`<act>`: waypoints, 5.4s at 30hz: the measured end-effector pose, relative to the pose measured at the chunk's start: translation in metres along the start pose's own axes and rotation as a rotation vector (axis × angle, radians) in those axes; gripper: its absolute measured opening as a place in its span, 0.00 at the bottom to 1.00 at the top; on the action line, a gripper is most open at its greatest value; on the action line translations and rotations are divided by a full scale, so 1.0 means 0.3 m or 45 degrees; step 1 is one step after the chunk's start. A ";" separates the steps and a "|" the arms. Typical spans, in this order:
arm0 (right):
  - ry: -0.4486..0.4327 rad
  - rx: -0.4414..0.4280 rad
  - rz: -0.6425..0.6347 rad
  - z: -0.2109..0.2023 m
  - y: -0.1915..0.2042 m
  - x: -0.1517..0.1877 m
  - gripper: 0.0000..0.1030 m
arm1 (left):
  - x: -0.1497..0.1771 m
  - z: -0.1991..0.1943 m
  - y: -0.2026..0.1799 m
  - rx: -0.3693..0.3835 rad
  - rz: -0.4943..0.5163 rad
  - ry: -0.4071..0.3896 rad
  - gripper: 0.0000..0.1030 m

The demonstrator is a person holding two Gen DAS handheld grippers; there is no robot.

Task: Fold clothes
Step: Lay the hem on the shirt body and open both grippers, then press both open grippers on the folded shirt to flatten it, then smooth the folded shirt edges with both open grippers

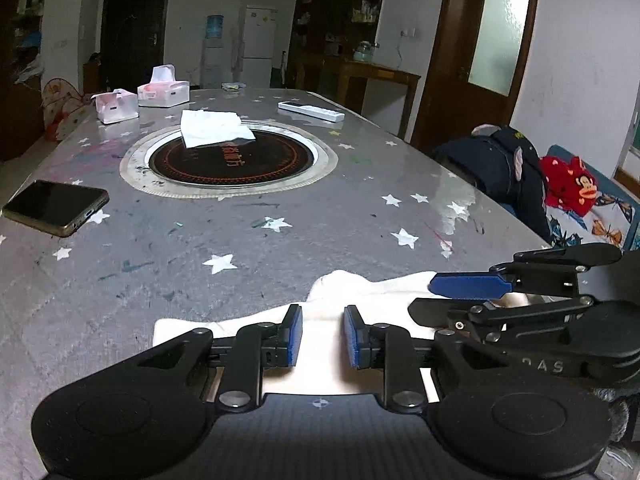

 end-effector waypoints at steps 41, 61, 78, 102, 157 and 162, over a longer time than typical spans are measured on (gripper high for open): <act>0.052 -0.105 -0.125 0.019 0.120 -0.022 0.28 | 0.169 -0.243 0.159 -0.254 -0.193 -0.050 0.44; 0.016 -0.226 -0.193 -0.213 0.179 0.073 0.28 | 0.130 -0.406 0.040 -0.101 -0.174 -0.110 0.42; 0.022 -0.129 0.034 -0.340 0.003 0.220 0.29 | 0.081 -0.148 0.021 -0.123 -0.184 0.007 0.42; 0.026 -0.071 0.067 -0.264 -0.073 0.105 0.28 | 0.091 -0.148 0.005 -0.141 -0.132 0.004 0.44; 0.013 -0.074 -0.115 -0.325 0.099 0.197 0.33 | 0.270 -0.366 -0.163 -0.002 -0.005 -0.051 0.42; -0.027 -0.067 -0.088 -0.345 0.080 0.176 0.41 | 0.265 -0.386 -0.133 -0.045 -0.052 -0.062 0.45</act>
Point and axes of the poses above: each gripper's, at about its wrist camera, not at the fingertips, and z roughly the way its jaws point, y to its left, x to its underside, the point moved 2 cm from there along z, roughly the way its jaws point, and after that the axes turned 1 degree about z, right-handed, at the moved point
